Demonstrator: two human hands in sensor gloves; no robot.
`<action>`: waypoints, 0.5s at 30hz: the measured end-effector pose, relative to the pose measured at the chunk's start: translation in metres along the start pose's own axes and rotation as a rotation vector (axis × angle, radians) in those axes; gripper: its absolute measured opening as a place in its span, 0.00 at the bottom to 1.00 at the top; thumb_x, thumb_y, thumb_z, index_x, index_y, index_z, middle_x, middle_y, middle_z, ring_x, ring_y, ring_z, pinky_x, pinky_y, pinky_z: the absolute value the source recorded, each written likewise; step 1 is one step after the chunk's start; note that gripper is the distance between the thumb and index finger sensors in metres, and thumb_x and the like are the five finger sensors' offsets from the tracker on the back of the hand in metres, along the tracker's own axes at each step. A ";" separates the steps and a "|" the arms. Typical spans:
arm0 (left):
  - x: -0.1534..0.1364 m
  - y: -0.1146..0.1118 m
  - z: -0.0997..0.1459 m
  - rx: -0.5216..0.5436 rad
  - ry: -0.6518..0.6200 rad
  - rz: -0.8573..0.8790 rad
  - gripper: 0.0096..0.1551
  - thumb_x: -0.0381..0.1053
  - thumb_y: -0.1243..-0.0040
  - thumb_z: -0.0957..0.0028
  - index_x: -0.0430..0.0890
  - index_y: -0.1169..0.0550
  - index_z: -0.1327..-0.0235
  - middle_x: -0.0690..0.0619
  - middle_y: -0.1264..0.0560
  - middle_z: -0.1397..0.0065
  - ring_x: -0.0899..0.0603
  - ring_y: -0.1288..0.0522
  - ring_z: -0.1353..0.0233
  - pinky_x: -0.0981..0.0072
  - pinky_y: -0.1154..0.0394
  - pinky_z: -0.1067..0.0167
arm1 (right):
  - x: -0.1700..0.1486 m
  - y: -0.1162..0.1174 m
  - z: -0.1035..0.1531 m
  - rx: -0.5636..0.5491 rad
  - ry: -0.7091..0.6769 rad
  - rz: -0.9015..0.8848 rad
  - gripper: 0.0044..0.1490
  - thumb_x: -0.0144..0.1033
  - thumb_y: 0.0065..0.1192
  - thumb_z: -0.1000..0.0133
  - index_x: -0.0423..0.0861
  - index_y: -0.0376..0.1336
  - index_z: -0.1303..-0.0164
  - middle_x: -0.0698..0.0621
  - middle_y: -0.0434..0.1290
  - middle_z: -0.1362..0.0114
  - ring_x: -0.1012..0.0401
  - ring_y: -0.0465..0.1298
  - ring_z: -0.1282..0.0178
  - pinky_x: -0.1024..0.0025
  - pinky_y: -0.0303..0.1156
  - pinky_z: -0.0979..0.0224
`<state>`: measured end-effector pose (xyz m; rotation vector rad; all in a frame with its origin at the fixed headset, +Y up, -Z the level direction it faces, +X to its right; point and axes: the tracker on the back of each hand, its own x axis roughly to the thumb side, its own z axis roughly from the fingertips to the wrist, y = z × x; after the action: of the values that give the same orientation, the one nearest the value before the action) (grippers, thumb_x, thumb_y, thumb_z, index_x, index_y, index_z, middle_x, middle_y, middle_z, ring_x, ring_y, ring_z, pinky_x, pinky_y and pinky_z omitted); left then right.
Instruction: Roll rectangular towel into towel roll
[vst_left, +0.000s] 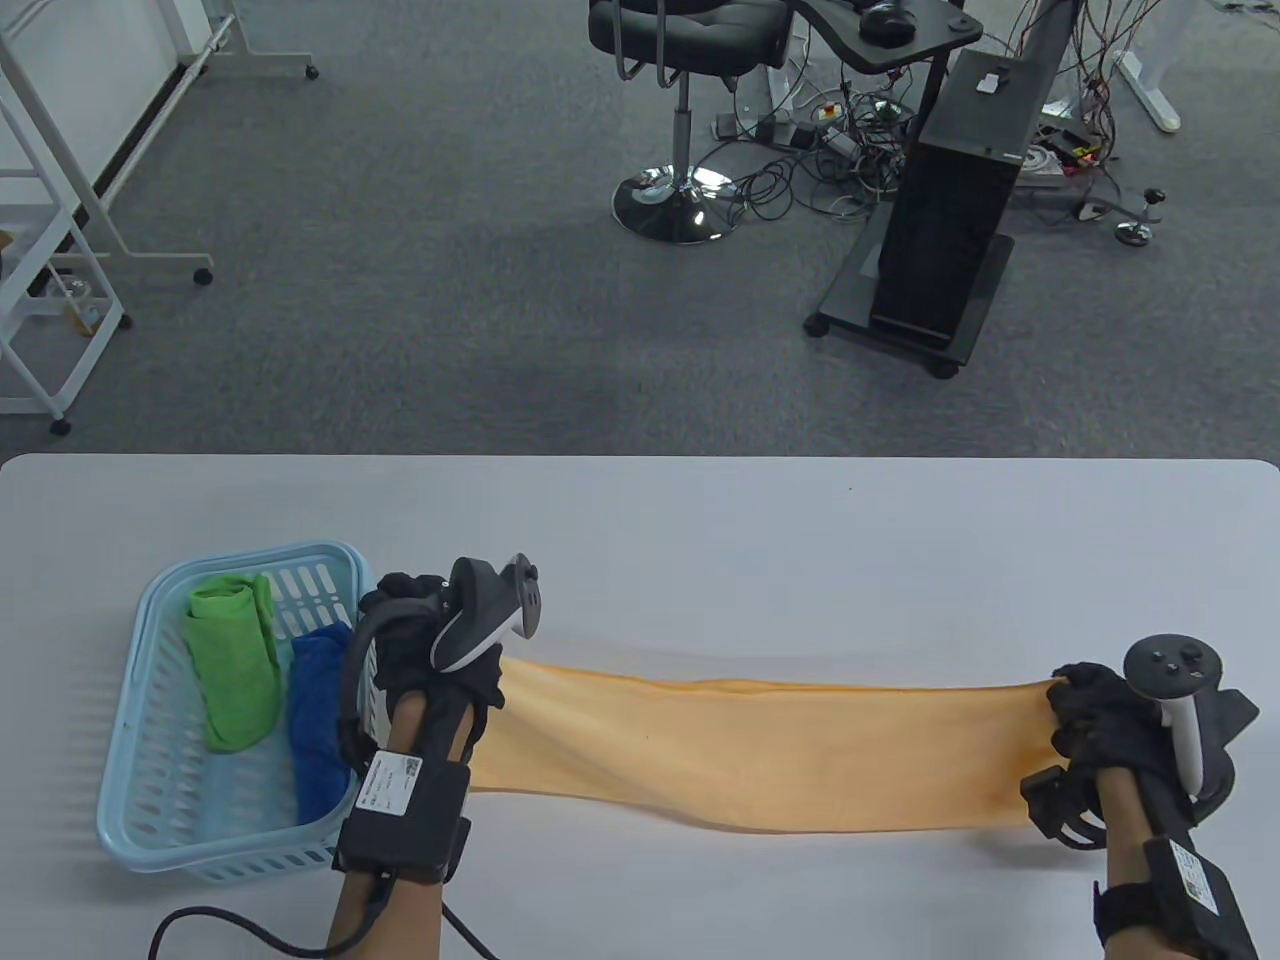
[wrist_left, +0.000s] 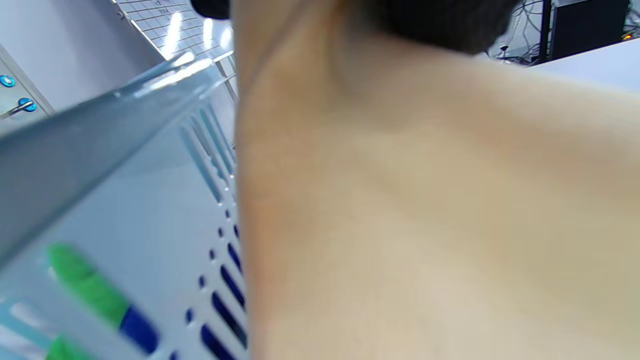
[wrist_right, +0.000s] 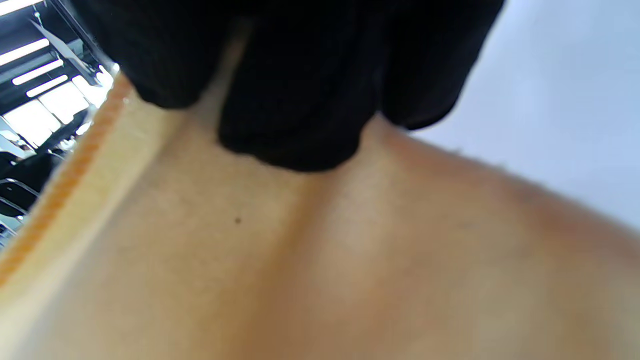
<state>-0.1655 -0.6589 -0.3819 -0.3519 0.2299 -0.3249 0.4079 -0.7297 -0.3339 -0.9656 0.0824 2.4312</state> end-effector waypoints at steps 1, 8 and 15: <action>0.003 -0.001 -0.006 -0.002 0.005 -0.009 0.30 0.62 0.45 0.56 0.57 0.23 0.39 0.44 0.44 0.17 0.33 0.51 0.20 0.35 0.52 0.27 | 0.001 0.003 -0.002 -0.008 0.012 0.029 0.31 0.40 0.66 0.61 0.49 0.72 0.47 0.49 0.79 0.52 0.63 0.83 0.68 0.56 0.77 0.42; 0.006 0.003 -0.019 0.009 -0.012 -0.132 0.45 0.67 0.33 0.74 0.68 0.32 0.35 0.46 0.47 0.15 0.33 0.54 0.17 0.32 0.53 0.25 | 0.002 0.002 -0.001 -0.013 0.039 0.138 0.46 0.48 0.66 0.62 0.47 0.61 0.31 0.43 0.66 0.31 0.56 0.80 0.45 0.49 0.70 0.33; 0.020 0.024 0.016 0.132 -0.107 -0.038 0.36 0.69 0.43 0.63 0.63 0.23 0.37 0.44 0.39 0.17 0.32 0.47 0.18 0.30 0.49 0.27 | 0.027 -0.017 0.021 -0.053 -0.027 0.183 0.52 0.54 0.66 0.63 0.48 0.57 0.27 0.42 0.52 0.22 0.44 0.60 0.24 0.37 0.53 0.25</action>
<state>-0.1359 -0.6398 -0.3795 -0.2428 0.0965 -0.3554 0.3865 -0.6984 -0.3334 -0.9873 0.1008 2.6245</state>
